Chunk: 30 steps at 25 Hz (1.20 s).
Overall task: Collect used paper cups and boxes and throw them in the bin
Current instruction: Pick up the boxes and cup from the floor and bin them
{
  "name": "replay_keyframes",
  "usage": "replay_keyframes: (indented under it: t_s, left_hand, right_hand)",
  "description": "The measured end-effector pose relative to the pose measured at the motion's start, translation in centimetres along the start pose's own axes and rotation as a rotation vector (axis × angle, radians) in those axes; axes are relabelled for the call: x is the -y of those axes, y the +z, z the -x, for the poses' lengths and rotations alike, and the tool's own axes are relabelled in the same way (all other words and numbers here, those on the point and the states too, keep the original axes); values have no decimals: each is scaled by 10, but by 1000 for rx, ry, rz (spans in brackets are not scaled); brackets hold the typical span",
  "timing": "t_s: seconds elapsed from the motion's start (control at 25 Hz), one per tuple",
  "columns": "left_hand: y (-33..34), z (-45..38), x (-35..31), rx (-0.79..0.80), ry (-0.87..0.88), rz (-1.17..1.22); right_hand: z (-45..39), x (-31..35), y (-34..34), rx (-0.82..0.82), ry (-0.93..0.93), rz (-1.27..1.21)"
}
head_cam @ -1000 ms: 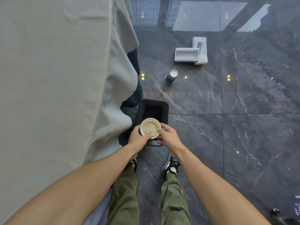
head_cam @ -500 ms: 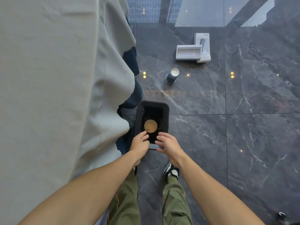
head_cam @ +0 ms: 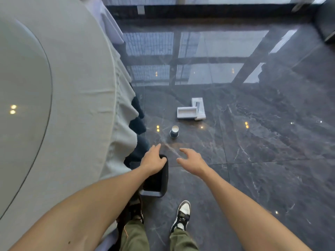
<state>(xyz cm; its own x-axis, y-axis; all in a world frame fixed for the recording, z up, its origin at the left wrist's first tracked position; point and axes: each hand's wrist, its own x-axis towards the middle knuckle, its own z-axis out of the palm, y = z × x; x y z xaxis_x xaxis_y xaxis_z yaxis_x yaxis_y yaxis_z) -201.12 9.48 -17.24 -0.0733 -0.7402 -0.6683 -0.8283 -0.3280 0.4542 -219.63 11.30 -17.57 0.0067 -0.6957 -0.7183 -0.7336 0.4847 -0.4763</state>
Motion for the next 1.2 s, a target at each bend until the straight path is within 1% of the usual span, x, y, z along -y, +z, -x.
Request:
replay_keyframes:
  t_s: [0.12, 0.2, 0.28, 0.4, 0.6, 0.76, 0.92, 1.12, 1.2]
  left_hand:
    - [-18, 29, -49, -54, 70, -147]
    - [-19, 47, -71, -79, 107, -210]
    - [-18, 56, -86, -94, 114, -252]
    - [-19, 62, -108, -134, 124, -254]
    - [-31, 48, -143, -167, 154, -224]
    - [-38, 8, -175, -162, 150, -165]
    - [-48, -63, -207, -141, 107, -93]
    - [-69, -148, -242, -47, 3, -22]
    - [-80, -179, -255, -24, -21, -15]
  right_hand:
    - [28, 7, -53, -53, -58, 240]
    - [48, 6, -78, -86, -97, 320]
    - [61, 4, -97, -108, -114, 355]
    - [73, 0, -126, -146, -134, 387]
    - [69, -4, -177, -217, -134, 410]
    - [36, -7, -224, -242, -110, 422]
    - [-24, -4, -269, -233, -71, 438]
    - [-101, -3, -319, -160, 53, 242]
    - [-134, -4, -335, -128, 90, 201]
